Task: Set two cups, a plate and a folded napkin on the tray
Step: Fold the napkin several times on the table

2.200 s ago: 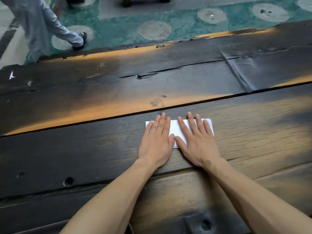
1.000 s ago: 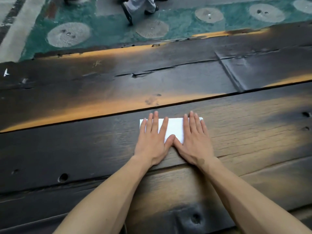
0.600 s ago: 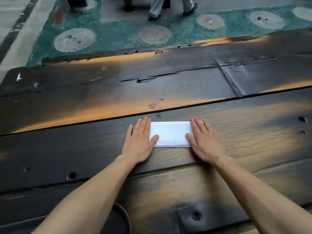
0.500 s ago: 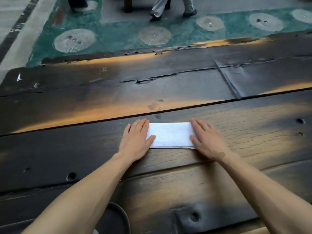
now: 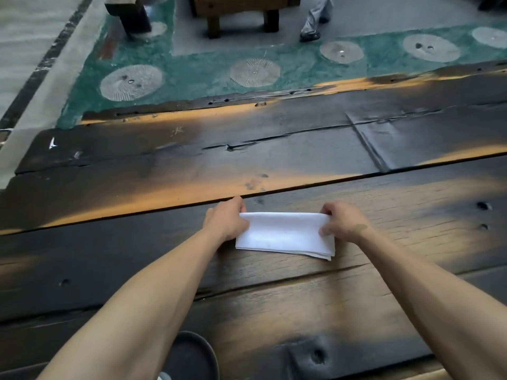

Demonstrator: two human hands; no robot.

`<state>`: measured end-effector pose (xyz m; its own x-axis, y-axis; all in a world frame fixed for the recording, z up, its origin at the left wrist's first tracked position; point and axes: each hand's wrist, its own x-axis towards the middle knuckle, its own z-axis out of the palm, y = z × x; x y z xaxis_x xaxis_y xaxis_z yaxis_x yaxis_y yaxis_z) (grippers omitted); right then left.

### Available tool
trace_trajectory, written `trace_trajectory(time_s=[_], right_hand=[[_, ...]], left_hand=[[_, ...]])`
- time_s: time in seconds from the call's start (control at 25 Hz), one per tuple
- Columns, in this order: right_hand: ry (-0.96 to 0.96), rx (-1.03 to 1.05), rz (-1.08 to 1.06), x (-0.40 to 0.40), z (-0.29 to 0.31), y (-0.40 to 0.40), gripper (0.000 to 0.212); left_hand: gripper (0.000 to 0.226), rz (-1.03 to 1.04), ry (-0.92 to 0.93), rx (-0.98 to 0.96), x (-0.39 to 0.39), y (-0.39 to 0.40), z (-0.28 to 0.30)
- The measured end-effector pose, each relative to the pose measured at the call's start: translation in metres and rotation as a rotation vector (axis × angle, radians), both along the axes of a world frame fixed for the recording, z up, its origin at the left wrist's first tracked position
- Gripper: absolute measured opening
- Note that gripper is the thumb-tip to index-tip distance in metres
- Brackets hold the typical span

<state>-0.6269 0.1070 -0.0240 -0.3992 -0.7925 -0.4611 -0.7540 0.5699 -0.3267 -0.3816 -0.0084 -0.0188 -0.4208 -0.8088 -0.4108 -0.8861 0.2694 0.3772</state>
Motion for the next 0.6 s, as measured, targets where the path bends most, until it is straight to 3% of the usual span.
trace_trajectory(time_s=[0.2,0.36,0.6], right_hand=[[-0.357,-0.163,-0.324,0.017,0.018,0.031,0.019],[-0.564,-0.287,-0.495,0.041,0.045,0.057,0.010],[-0.756,-0.462,-0.607,0.087,0.084,0.109,0.024]], left_hand=[[0.016,0.232,0.243,0.116,0.019,0.029,0.019],[0.016,0.474,0.542,0.229,0.034,0.062,0.049],[0.028,0.613,0.705,0.205,0.071,0.119,0.092]])
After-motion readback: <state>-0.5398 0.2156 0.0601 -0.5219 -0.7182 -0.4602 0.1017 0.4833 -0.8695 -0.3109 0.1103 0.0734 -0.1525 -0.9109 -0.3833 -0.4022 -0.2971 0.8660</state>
